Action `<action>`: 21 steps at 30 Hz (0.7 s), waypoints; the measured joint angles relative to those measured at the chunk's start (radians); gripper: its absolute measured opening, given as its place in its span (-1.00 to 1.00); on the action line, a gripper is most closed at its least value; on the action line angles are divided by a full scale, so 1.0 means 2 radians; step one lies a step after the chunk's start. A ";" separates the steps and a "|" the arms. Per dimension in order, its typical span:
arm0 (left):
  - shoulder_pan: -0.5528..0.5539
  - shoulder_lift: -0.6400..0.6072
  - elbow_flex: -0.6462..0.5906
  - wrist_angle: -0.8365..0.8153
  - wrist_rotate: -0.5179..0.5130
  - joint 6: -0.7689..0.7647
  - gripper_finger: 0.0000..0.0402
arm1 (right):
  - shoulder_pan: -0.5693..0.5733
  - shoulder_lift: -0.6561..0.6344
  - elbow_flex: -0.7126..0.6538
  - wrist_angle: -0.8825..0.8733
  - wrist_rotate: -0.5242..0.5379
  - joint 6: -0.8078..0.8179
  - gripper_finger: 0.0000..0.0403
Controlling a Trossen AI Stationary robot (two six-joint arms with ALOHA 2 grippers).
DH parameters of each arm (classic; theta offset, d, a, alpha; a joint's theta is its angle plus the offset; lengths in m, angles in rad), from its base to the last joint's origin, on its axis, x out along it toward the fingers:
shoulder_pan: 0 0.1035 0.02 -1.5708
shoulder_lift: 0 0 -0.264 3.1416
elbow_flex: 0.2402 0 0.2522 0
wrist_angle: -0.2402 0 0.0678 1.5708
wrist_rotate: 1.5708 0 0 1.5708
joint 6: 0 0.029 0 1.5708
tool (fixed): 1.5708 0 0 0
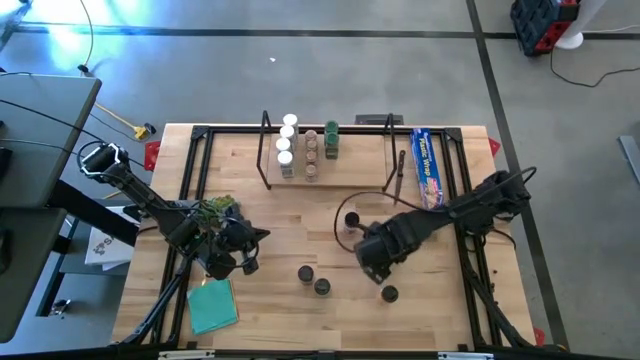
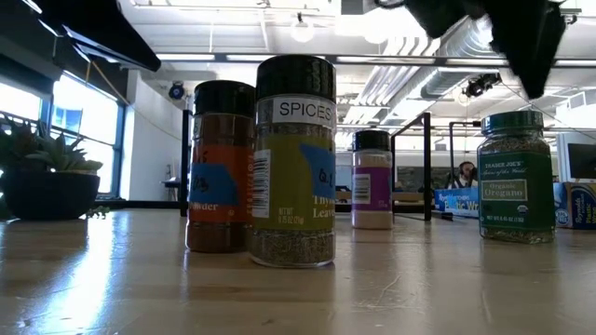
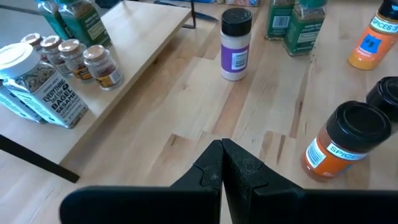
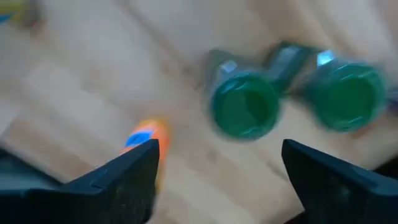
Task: Shelf spices
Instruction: Put the green seasoning bottle on the shelf aligned with the other green seasoning bottles
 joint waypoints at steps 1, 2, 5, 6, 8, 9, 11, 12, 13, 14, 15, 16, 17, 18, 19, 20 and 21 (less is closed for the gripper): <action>0.000 0.000 0.000 0.001 0.002 0.000 -1.00 | -0.005 0.001 0.000 -0.008 0.005 0.000 0.67; 0.000 0.000 0.000 0.000 0.005 0.000 -1.00 | -0.009 0.002 0.000 -0.015 0.006 -0.001 0.67; 0.000 0.000 0.000 0.000 0.007 0.000 -1.00 | -0.016 0.002 0.000 -0.019 0.010 -0.001 0.67; 0.000 0.000 0.000 0.000 0.007 0.000 -1.00 | -0.016 0.002 0.000 -0.017 0.012 0.000 0.67; -0.001 0.000 0.000 0.000 0.007 0.000 -1.00 | -0.016 0.002 -0.004 -0.009 0.017 0.010 0.66; -0.001 0.000 0.000 0.000 0.007 0.000 -1.00 | -0.016 0.002 -0.009 -0.006 0.017 0.015 0.66; -0.001 0.000 0.000 0.000 0.007 0.000 -1.00 | -0.016 0.002 -0.023 0.000 0.015 0.025 0.66; -0.001 0.000 0.000 0.000 0.007 0.000 -1.00 | -0.016 0.002 -0.033 0.008 0.013 0.028 0.66; -0.001 0.000 0.000 0.000 0.007 0.000 -1.00 | -0.016 0.002 -0.043 0.017 0.011 0.029 0.66; -0.002 0.000 0.000 0.000 0.007 0.000 -1.00 | -0.016 0.003 -0.052 0.026 0.011 0.029 0.66; -0.003 0.000 0.000 0.000 0.007 0.000 -1.00 | -0.016 0.003 -0.059 0.034 0.011 0.029 0.66; -0.003 0.000 0.000 0.000 0.007 0.000 -1.00 | -0.016 0.003 -0.065 0.042 0.011 0.029 0.66; -0.003 0.000 0.000 0.000 0.007 0.000 -1.00 | -0.016 0.003 -0.070 0.054 0.011 0.029 0.66; -0.003 0.000 0.000 0.000 0.007 0.000 -1.00 | -0.018 0.003 -0.074 0.064 0.010 0.028 0.66; -0.003 0.000 0.000 0.001 0.007 0.000 -1.00 | -0.019 0.003 -0.078 0.075 0.010 0.025 0.66; -0.003 0.000 0.000 0.000 0.007 0.000 -1.00 | -0.021 0.003 -0.081 0.082 0.010 0.023 0.66; -0.003 0.000 0.000 0.001 0.007 0.000 -1.00 | -0.023 0.003 -0.084 0.090 0.010 0.022 0.65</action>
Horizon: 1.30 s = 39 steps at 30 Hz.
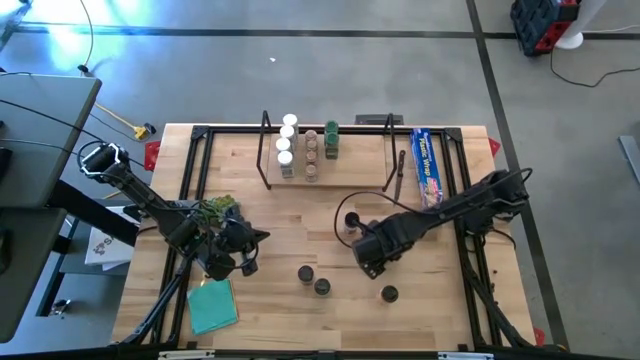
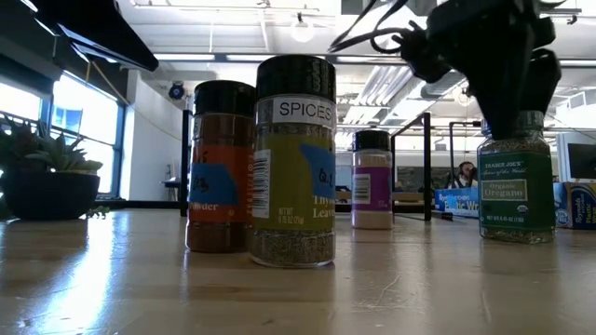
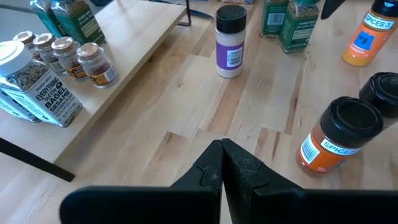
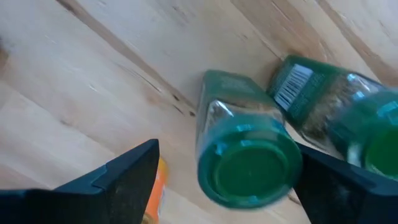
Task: Shelf spices
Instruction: Put the green seasoning bottle on the shelf aligned with the other green seasoning bottles
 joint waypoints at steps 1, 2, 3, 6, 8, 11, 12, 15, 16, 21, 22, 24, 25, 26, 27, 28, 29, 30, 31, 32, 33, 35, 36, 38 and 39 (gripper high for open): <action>0.000 0.000 0.000 0.000 0.000 0.000 -1.00 | -0.002 0.000 -0.002 0.006 0.000 0.000 0.63; 0.000 0.000 0.000 0.000 0.000 0.000 -1.00 | -0.004 0.000 -0.004 0.009 0.001 -0.001 0.61; 0.000 0.000 0.000 0.000 0.000 0.000 -1.00 | -0.005 0.000 -0.005 0.010 0.001 -0.003 0.58; 0.000 0.000 0.000 0.000 0.000 0.000 -1.00 | -0.009 0.000 -0.010 0.012 -0.004 -0.014 0.47; 0.000 0.000 0.000 0.000 0.000 0.000 -1.00 | -0.009 0.000 -0.012 0.012 -0.013 -0.017 0.37; 0.000 0.000 0.000 0.000 0.000 0.000 -1.00 | -0.007 0.000 -0.012 0.013 -0.023 -0.038 0.18; 0.000 0.000 0.000 0.000 0.000 0.000 -1.00 | -0.006 0.000 -0.012 0.015 -0.023 -0.048 0.10; 0.000 0.000 0.000 0.000 0.000 0.000 -1.00 | 0.000 0.000 -0.009 0.022 -0.023 -0.080 -0.07; 0.000 0.000 0.000 0.000 0.000 0.000 -1.00 | 0.002 0.000 -0.005 0.023 -0.023 -0.089 -0.07; 0.000 0.000 0.000 0.000 0.000 0.000 -1.00 | 0.007 0.000 0.060 -0.003 -0.032 -0.147 -0.07; 0.000 0.000 0.000 0.000 0.000 0.000 -1.00 | 0.007 0.000 0.080 -0.011 -0.032 -0.159 -0.07; 0.000 0.000 0.000 0.000 0.000 0.000 -1.00 | 0.007 0.000 0.128 -0.021 -0.026 -0.186 -0.07; 0.000 0.000 0.000 0.000 0.000 0.000 -1.00 | 0.006 0.000 0.152 -0.025 -0.019 -0.202 -0.07; 0.000 0.000 0.000 0.001 0.000 0.000 -1.00 | 0.003 0.000 0.178 -0.030 -0.008 -0.218 -0.07; 0.000 0.000 0.000 0.000 0.000 0.000 -1.00 | -0.002 0.004 0.207 -0.036 0.006 -0.232 -0.07; 0.000 0.000 0.000 0.000 -0.001 0.000 -1.00 | -0.008 0.009 0.238 -0.044 0.024 -0.245 -0.07; 0.001 0.000 0.000 0.000 -0.002 0.000 -1.00 | -0.016 0.018 0.271 -0.057 0.045 -0.260 -0.07; 0.002 0.000 0.000 0.000 -0.002 0.000 -1.00 | -0.026 0.028 0.303 -0.077 0.068 -0.279 -0.07; 0.003 0.000 0.000 0.001 -0.002 0.000 -1.00 | -0.037 0.042 0.335 -0.099 0.090 -0.300 -0.07; 0.004 0.000 0.000 0.001 -0.002 0.000 -1.00 | -0.050 0.056 0.367 -0.118 0.109 -0.324 -0.07; 0.005 0.000 0.000 0.003 -0.002 0.000 -1.00 | -0.063 0.072 0.397 -0.133 0.122 -0.350 -0.07; 0.006 0.000 0.000 0.007 -0.001 0.000 -1.00 | -0.093 0.106 0.454 -0.159 0.131 -0.403 -0.07; 0.008 0.000 0.000 0.007 -0.001 0.000 -1.00 | -0.109 0.124 0.479 -0.172 0.131 -0.433 -0.07; 0.008 0.000 0.000 0.008 -0.001 0.000 -1.00 | -0.142 0.161 0.516 -0.189 0.133 -0.492 -0.07; 0.008 0.000 0.000 0.008 0.000 0.000 -1.00 | -0.156 0.168 0.509 -0.182 0.133 -0.521 -0.07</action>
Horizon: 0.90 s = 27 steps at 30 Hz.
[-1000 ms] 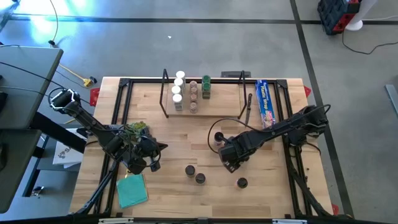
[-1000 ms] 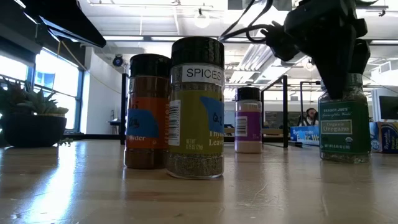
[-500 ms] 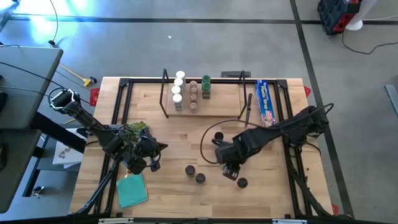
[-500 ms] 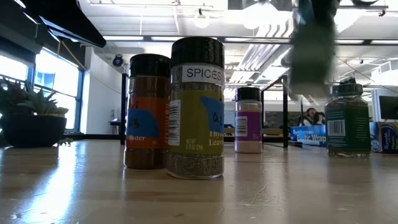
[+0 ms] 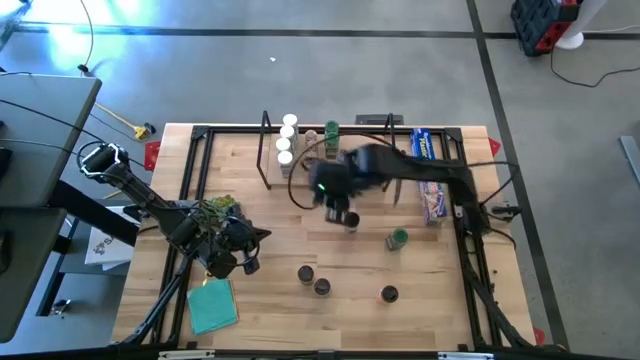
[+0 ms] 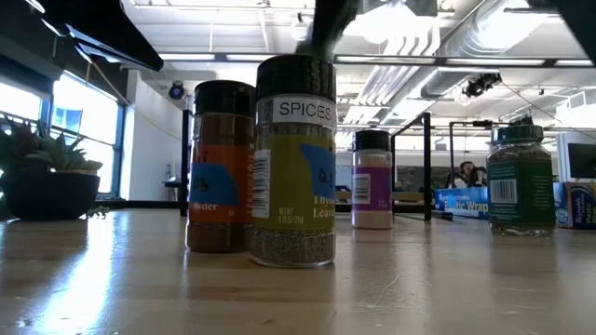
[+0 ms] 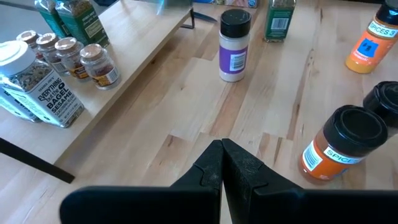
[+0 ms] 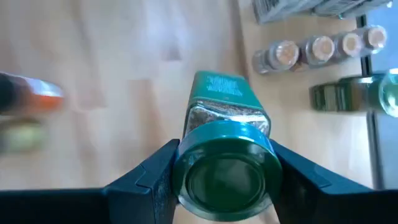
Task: Shelf spices
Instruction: Put the green seasoning bottle on the shelf aligned with the other green seasoning bottles
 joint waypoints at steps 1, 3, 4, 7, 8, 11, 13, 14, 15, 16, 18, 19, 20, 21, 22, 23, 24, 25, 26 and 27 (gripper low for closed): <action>0.000 0.000 0.000 0.000 0.000 0.000 -1.00 | -0.015 0.003 -0.017 0.008 -0.004 -0.029 -0.07; 0.000 0.000 0.000 0.000 0.004 0.000 -1.00 | -0.043 0.014 -0.041 0.007 -0.010 -0.073 -0.07; 0.000 0.000 0.000 0.001 0.005 0.000 -1.00 | -0.056 0.018 -0.051 0.004 -0.009 -0.086 -0.07; 0.000 0.000 0.000 0.001 0.013 0.000 -1.00 | -0.090 0.033 -0.068 -0.003 -0.002 -0.105 -0.07; 0.000 0.000 0.000 0.000 0.016 0.000 -1.00 | -0.098 0.038 -0.069 0.000 -0.001 -0.110 -0.07; 0.000 0.000 0.000 0.000 0.017 0.000 -1.00 | -0.113 0.045 -0.069 0.014 -0.003 -0.138 -0.07; 0.000 0.000 0.000 0.000 0.017 0.000 -1.00 | -0.118 0.048 -0.069 0.022 -0.005 -0.161 -0.07; 0.000 0.000 0.000 0.000 0.017 0.000 -1.00 | -0.121 0.049 -0.069 0.030 -0.005 -0.168 -0.07; 0.000 0.000 0.000 0.001 0.017 0.000 -1.00 | -0.124 0.051 -0.069 0.034 -0.006 -0.171 -0.07; 0.000 0.000 0.000 0.000 0.017 0.000 -1.00 | -0.125 0.053 -0.069 0.035 -0.006 -0.175 -0.07; 0.000 0.000 0.000 0.001 0.017 0.000 -1.00 | -0.130 0.055 -0.069 0.036 -0.012 -0.180 -0.07; -0.001 0.000 0.000 0.001 0.017 0.000 -1.00 | -0.133 0.056 -0.069 0.039 -0.015 -0.184 -0.07; -0.001 0.000 0.000 0.001 0.017 0.000 -1.00 | -0.135 0.059 -0.069 0.040 -0.018 -0.187 -0.07; -0.001 0.000 0.000 0.001 0.017 0.000 -1.00 | -0.137 0.062 -0.069 0.041 -0.022 -0.190 -0.07; -0.001 0.000 0.000 0.002 0.017 0.000 -1.00 | -0.138 0.067 -0.069 0.041 -0.024 -0.192 -0.07; -0.001 0.000 0.000 0.002 0.019 0.000 -1.00 | -0.140 0.071 -0.069 0.041 -0.024 -0.196 -0.07; -0.001 0.000 0.000 0.003 0.019 0.000 -1.00 | -0.141 0.075 -0.069 0.041 -0.024 -0.199 -0.07; -0.001 0.000 0.000 0.003 0.019 0.000 -1.00 | -0.141 0.077 -0.069 0.042 -0.024 -0.200 -0.07; -0.001 0.000 0.000 0.003 0.019 0.000 -1.00 | -0.142 0.078 -0.069 0.042 -0.024 -0.201 -0.07; -0.001 0.000 0.000 0.003 0.021 0.000 -1.00 | -0.143 0.079 -0.069 0.042 -0.022 -0.201 -0.07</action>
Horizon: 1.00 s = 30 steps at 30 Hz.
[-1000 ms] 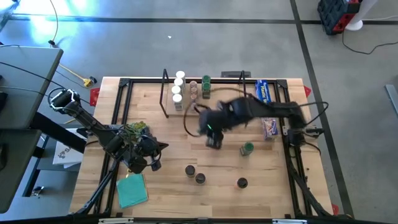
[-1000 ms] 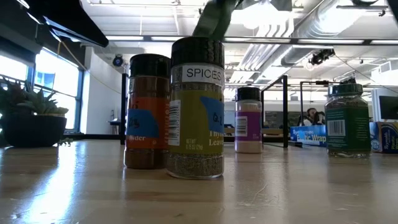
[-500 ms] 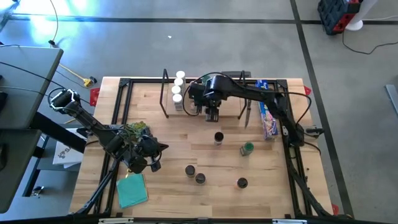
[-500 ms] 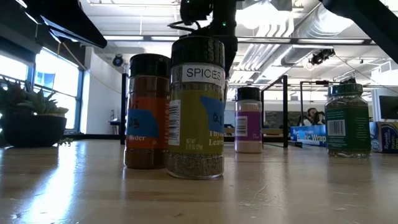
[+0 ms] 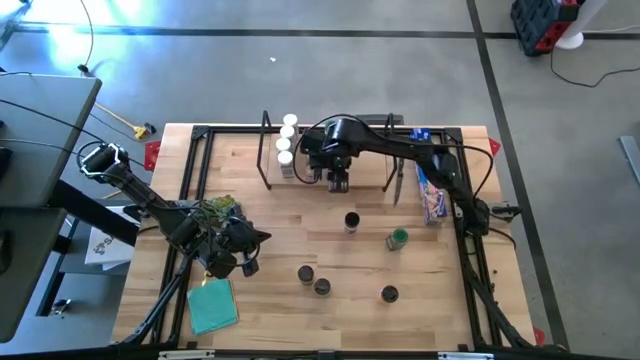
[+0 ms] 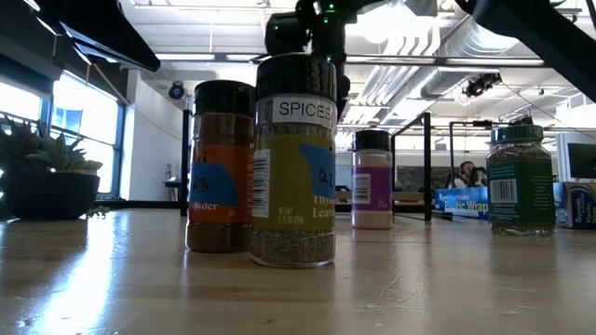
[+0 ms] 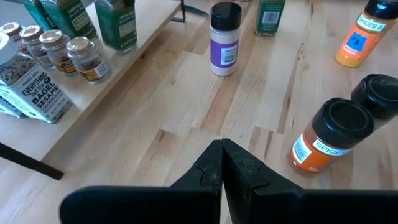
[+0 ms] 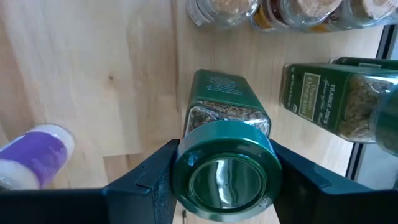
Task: Shelf spices
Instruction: Put the green seasoning bottle on the shelf aligned with the other green seasoning bottles
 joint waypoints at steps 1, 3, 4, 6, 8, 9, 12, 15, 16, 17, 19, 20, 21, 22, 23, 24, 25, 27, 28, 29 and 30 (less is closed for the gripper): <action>0.000 0.000 0.000 0.000 0.001 0.000 -1.00 | -0.001 0.001 0.000 0.001 0.005 0.000 -0.06; 0.000 0.000 0.000 -0.001 0.001 0.000 -1.00 | 0.000 0.001 0.000 0.003 0.014 0.000 -0.01; 0.000 0.000 0.000 0.000 0.001 0.000 -1.00 | -0.001 0.002 0.000 0.007 0.022 0.000 0.02; 0.000 0.000 0.000 0.000 0.001 0.000 -1.00 | -0.001 0.002 0.000 0.011 0.032 0.000 0.06; 0.000 0.000 0.000 0.001 0.001 0.000 -1.00 | -0.002 0.002 0.000 0.010 0.044 -0.001 0.08; 0.000 0.000 0.000 0.000 0.001 0.000 -1.00 | -0.002 0.002 0.000 0.012 0.047 -0.004 0.08; 0.000 0.000 0.000 0.000 0.001 0.000 -1.00 | -0.001 0.002 0.000 0.011 0.047 -0.028 0.09; 0.000 0.000 0.000 0.000 0.001 0.000 -1.00 | -0.001 0.002 0.000 0.012 0.048 -0.041 0.10; 0.000 0.000 0.000 0.000 0.001 0.000 -1.00 | -0.001 0.002 0.000 0.012 0.049 -0.044 0.10; 0.000 0.000 0.000 0.000 0.001 0.000 -1.00 | -0.001 0.002 0.000 0.012 0.049 -0.046 0.11; 0.000 0.000 0.000 0.000 0.001 0.000 -1.00 | -0.001 0.002 0.000 0.013 0.050 -0.049 0.11; 0.000 0.000 0.000 0.000 0.001 0.000 -1.00 | -0.001 0.002 0.000 0.014 0.052 -0.049 0.12; 0.000 0.000 0.000 0.000 0.001 0.000 -1.00 | -0.001 0.002 0.000 0.015 0.056 -0.049 0.13; 0.000 0.000 0.000 0.000 0.001 0.000 -1.00 | -0.001 0.002 0.000 0.015 0.062 -0.049 0.14; 0.000 0.000 0.000 0.000 0.001 0.000 -1.00 | -0.001 0.002 0.000 0.015 0.066 -0.049 0.16; 0.000 0.000 0.000 0.000 0.001 0.000 -1.00 | -0.001 0.002 0.000 0.016 0.068 -0.050 0.18; 0.000 0.000 0.000 0.000 0.001 0.000 -1.00 | -0.001 0.002 0.000 0.017 0.069 -0.051 0.20; 0.000 0.000 0.000 0.000 0.001 0.000 -1.00 | -0.001 0.002 0.000 0.018 0.071 -0.054 0.24; 0.000 0.000 0.000 0.000 0.001 0.000 -1.00 | -0.001 0.002 0.000 0.018 0.075 -0.056 0.25; 0.000 0.000 0.000 0.000 0.001 0.000 -1.00 | -0.001 0.002 0.000 0.018 0.079 -0.057 0.26; 0.000 0.000 0.000 0.000 0.001 0.000 -1.00 | -0.001 0.002 0.000 0.018 0.084 -0.059 0.27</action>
